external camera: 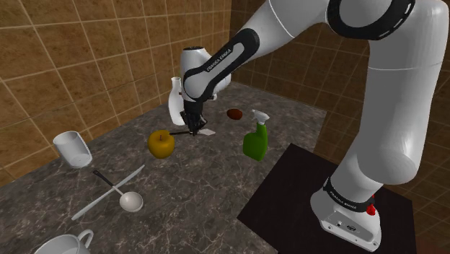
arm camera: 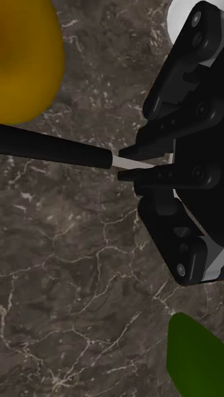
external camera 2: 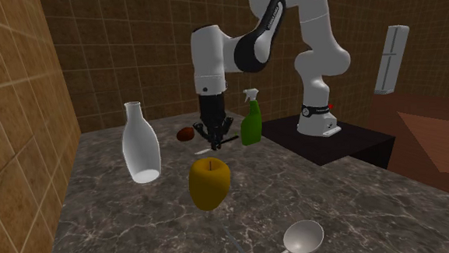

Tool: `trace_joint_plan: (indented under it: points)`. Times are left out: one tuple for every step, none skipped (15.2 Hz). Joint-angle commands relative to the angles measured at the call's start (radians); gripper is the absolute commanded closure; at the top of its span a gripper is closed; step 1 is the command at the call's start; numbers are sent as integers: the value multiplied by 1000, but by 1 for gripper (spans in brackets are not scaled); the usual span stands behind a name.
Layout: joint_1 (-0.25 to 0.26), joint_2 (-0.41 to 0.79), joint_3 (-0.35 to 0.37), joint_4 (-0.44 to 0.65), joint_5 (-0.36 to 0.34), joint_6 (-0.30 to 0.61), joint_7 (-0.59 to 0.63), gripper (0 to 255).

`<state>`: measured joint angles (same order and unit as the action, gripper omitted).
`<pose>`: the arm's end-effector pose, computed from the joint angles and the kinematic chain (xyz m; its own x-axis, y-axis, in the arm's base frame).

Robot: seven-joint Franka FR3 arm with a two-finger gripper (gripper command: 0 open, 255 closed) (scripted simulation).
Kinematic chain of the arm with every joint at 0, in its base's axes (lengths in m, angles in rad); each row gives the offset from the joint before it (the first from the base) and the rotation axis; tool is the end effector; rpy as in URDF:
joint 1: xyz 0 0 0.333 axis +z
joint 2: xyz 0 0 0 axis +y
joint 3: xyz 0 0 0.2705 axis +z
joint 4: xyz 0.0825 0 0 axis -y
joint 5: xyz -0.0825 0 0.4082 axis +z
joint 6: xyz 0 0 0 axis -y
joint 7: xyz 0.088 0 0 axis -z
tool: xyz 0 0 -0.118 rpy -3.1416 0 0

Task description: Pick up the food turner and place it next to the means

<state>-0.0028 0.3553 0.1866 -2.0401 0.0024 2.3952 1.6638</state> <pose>0.5875 0.1111 0.1998 0.0772 -0.9948 -0.0664 -0.9970 -0.0774 0.0008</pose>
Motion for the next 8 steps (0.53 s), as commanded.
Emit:
trace_joint_plan:
  points:
    - [26, -25, 12, -44, 0, 22, 40, 255]
    - [40, -35, 19, -60, 0, 29, 62, 255]
    - [54, -44, 26, -76, -1, 36, 84, 255]
    - [69, -53, 33, -90, -2, 43, 107, 255]
    - [84, -61, 41, -103, -3, 49, 130, 255]
    - [99, -68, 48, -115, -4, 55, 153, 255]
    - [114, -75, 55, -126, -6, 61, 177, 255]
    - [129, -81, 63, -136, -7, 66, 201, 255]
